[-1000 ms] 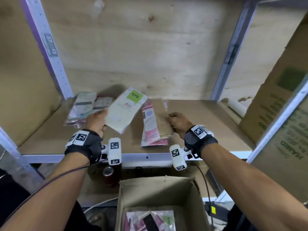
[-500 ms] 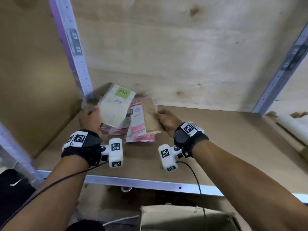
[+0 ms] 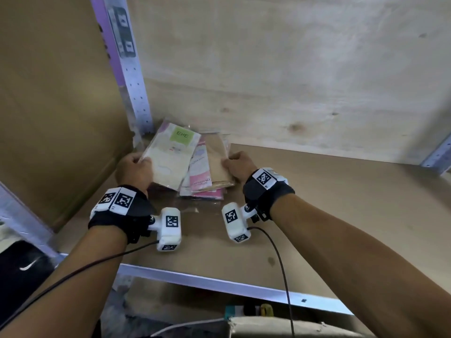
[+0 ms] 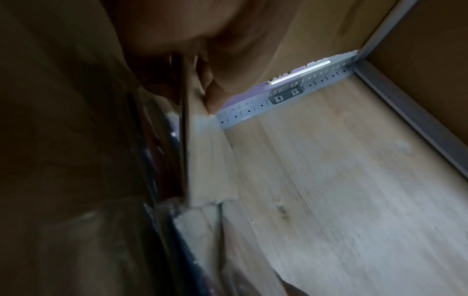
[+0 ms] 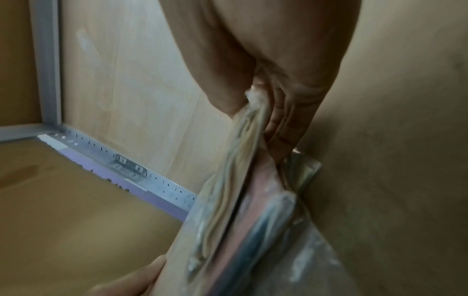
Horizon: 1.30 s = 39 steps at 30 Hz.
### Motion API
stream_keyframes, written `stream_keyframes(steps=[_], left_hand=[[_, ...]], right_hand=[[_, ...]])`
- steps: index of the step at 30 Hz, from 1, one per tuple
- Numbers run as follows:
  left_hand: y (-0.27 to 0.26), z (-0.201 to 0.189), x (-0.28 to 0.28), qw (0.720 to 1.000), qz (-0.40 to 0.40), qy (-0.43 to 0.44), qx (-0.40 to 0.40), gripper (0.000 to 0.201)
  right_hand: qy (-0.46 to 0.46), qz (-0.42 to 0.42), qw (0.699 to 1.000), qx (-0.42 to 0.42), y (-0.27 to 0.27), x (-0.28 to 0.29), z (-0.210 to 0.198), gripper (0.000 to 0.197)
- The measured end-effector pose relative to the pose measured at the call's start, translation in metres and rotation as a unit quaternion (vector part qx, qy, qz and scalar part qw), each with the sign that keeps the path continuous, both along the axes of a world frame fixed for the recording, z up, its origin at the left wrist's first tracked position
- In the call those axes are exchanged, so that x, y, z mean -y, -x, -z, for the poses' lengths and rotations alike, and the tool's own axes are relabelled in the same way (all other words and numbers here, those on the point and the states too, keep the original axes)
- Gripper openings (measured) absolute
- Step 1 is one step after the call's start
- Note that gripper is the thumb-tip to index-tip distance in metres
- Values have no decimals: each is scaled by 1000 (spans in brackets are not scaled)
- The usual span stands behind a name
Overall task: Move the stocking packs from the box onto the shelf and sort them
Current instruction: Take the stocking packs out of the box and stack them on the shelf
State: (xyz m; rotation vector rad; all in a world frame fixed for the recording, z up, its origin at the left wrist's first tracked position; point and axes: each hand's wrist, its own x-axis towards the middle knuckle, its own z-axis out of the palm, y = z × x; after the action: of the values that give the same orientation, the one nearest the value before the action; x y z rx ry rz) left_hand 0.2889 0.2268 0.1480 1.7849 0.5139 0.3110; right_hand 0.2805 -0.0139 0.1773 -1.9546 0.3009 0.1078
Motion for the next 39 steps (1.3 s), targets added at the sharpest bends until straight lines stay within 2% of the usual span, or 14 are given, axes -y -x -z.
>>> stream_keyframes(steps=[4, 6, 8, 12, 14, 18, 22, 29, 33, 39], left_hand=[[1, 0, -5, 993, 73, -71, -59, 58], [5, -6, -4, 987, 92, -107, -76, 46], [12, -12, -3, 982, 102, -133, -89, 38], [37, -32, 6, 963, 92, -243, -78, 44], [55, -48, 21, 956, 81, -276, -61, 45], [92, -74, 60, 959, 114, -257, -32, 37], [130, -86, 98, 959, 173, -226, -7, 35], [213, -91, 163, 946, 248, -207, 29, 17], [261, -75, 189, 937, 308, -162, 14, 11], [321, -24, 216, 930, 347, -117, -36, 24]], right_hand=[[59, 6, 998, 14, -3, 3, 0, 23], [71, -25, 997, 15, 3, 5, -5, 10], [71, -46, 996, 11, 10, 9, -8, 16], [11, -54, 998, -4, 37, 18, -17, 18], [17, -76, 997, -5, 57, 25, -23, 17], [-3, -117, 993, -17, 107, 42, -35, 2], [18, -121, 992, -2, 161, 69, -48, 19], [12, -108, 994, 0, 269, 126, -72, 8], [8, -96, 995, -13, 317, 151, -63, 4], [7, -96, 994, -48, 369, 175, -12, 6]])
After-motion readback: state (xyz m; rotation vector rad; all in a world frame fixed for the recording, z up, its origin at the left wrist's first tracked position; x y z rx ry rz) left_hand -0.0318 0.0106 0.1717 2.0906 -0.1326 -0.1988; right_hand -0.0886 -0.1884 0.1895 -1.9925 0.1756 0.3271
